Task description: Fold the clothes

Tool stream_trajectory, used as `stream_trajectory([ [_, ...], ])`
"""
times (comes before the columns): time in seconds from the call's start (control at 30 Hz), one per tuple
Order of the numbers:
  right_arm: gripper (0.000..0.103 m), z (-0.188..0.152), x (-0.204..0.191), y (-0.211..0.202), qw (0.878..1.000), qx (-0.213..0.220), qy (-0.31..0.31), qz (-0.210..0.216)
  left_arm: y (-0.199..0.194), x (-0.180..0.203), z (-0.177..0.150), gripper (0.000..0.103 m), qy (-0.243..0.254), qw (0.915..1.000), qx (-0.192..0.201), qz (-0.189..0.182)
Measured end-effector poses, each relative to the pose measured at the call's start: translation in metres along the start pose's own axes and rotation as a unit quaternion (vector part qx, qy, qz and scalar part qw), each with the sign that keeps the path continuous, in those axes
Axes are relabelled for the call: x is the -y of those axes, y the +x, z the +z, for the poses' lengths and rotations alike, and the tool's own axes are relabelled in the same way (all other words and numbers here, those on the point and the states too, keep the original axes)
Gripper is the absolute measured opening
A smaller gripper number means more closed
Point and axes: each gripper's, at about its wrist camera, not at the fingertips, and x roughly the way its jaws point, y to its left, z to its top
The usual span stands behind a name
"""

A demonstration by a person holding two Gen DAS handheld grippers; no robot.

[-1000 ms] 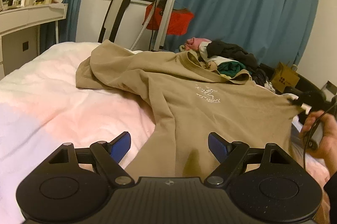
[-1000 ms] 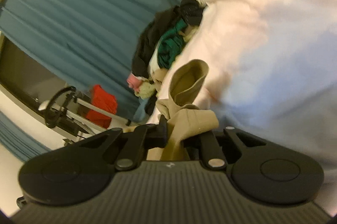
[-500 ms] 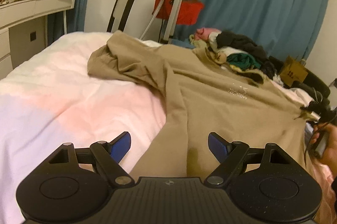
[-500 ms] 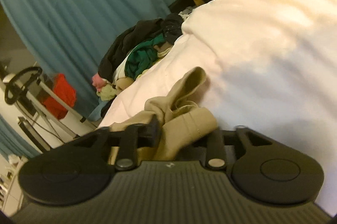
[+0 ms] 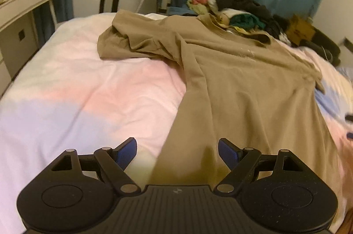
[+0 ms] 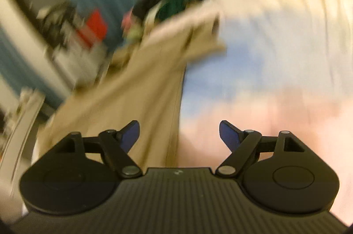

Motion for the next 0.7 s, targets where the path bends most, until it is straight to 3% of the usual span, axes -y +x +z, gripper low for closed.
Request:
stream_trajectory([
  [0.17,0.081,-0.046,-0.016,-0.027,0.995,-0.079,0.049,0.032,-0.011,-0.025,-0.009,0.083,-0.034,0.9989,-0.030,0.012],
  [0.3,0.080,-0.071,-0.029,-0.019,0.992,-0.117,0.037,-0.021,0.000,-0.031,-0.021,0.083,-0.063,0.9936,-0.093,0.013],
  [0.37,0.079,-0.085,-0.035,-0.013,0.990,-0.123,0.015,-0.067,0.001,-0.029,-0.024,0.083,-0.067,0.9927,-0.099,0.012],
  [0.47,0.080,-0.107,-0.047,-0.011,0.987,-0.126,-0.014,-0.103,0.000,-0.021,-0.027,0.082,-0.043,0.9939,-0.100,0.017],
  [0.53,0.081,-0.119,-0.053,-0.012,0.986,-0.128,-0.015,-0.102,-0.005,-0.017,-0.028,0.073,-0.033,0.9946,-0.098,0.010],
  [0.6,0.080,-0.127,-0.059,-0.011,0.984,-0.146,-0.028,-0.096,-0.011,-0.016,-0.029,0.056,-0.029,0.9947,-0.098,0.002],
  [0.67,0.067,-0.131,-0.067,-0.011,0.981,-0.163,-0.056,-0.087,-0.017,-0.014,-0.034,0.043,-0.025,0.9940,-0.105,-0.014],
  [0.7,0.053,-0.132,-0.071,-0.012,0.979,-0.171,-0.074,-0.087,-0.021,-0.012,-0.036,0.031,-0.022,0.9935,-0.110,-0.022],
])
